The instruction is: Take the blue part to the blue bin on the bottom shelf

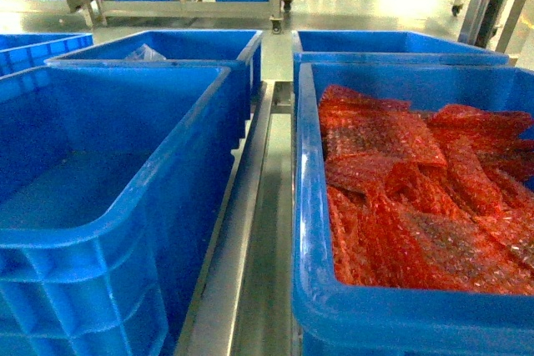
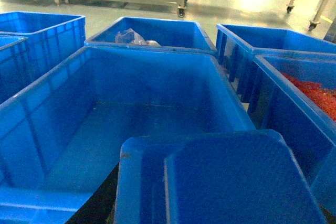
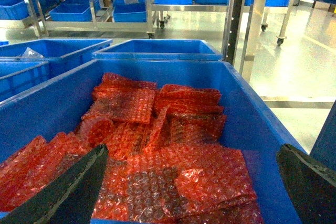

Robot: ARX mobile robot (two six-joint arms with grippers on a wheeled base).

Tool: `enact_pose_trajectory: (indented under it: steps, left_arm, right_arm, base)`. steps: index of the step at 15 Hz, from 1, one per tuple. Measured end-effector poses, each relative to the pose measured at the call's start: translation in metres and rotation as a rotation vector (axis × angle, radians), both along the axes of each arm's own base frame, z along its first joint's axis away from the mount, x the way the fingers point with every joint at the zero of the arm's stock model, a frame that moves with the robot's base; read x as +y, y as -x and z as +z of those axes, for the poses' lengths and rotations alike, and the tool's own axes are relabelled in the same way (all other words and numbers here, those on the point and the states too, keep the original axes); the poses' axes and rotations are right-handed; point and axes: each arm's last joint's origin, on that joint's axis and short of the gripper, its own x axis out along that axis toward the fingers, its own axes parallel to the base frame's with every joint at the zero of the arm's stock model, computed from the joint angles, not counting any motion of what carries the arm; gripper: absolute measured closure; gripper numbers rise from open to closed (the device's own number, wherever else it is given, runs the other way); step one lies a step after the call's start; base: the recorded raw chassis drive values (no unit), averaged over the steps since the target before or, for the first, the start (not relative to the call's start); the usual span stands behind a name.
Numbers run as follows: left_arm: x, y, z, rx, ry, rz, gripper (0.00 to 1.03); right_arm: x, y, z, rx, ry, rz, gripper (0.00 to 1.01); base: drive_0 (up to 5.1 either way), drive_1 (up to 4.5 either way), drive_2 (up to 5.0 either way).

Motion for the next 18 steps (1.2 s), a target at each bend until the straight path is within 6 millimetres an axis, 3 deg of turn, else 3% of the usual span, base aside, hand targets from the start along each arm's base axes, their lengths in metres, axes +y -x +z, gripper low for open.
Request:
enact_pose_trajectory:
  steps: [18]
  left_arm:
    - [0.0001, 0.0002, 0.0002, -0.002, 0.001, 0.000, 0.60]
  right_arm:
    - [0.0000, 0.0000, -0.0001, 0.001, 0.000, 0.000, 0.03]
  base:
    - [-0.1, 4.19, -4.3]
